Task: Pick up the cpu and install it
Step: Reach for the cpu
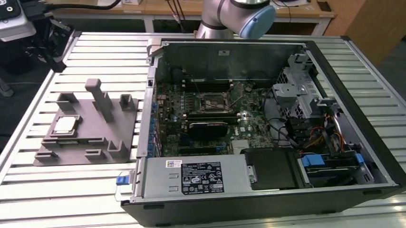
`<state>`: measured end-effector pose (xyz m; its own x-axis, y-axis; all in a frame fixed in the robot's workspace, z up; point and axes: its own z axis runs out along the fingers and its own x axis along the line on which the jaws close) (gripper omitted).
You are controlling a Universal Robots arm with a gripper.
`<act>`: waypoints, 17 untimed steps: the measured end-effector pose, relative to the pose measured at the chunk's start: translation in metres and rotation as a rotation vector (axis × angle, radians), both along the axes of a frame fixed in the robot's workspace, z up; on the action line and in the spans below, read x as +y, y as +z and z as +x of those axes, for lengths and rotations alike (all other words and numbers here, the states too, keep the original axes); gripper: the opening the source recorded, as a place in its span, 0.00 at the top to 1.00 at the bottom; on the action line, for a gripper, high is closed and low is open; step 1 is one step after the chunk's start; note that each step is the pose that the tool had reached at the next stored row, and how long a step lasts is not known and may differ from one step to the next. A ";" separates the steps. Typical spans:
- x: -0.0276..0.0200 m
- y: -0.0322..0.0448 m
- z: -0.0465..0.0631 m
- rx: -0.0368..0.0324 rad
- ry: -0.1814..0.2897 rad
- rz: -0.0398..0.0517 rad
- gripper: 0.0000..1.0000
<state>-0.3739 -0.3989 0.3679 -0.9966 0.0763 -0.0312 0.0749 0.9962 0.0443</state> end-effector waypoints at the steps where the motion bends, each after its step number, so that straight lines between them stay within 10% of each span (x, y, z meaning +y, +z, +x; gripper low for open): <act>1: 0.0000 -0.0018 -0.001 -0.0001 0.000 0.0000 0.89; 17: 0.0000 -0.0309 -0.013 -0.0001 0.000 -0.0024 0.89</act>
<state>-0.3864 -0.3989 0.3370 -0.9966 0.0762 -0.0315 0.0748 0.9963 0.0419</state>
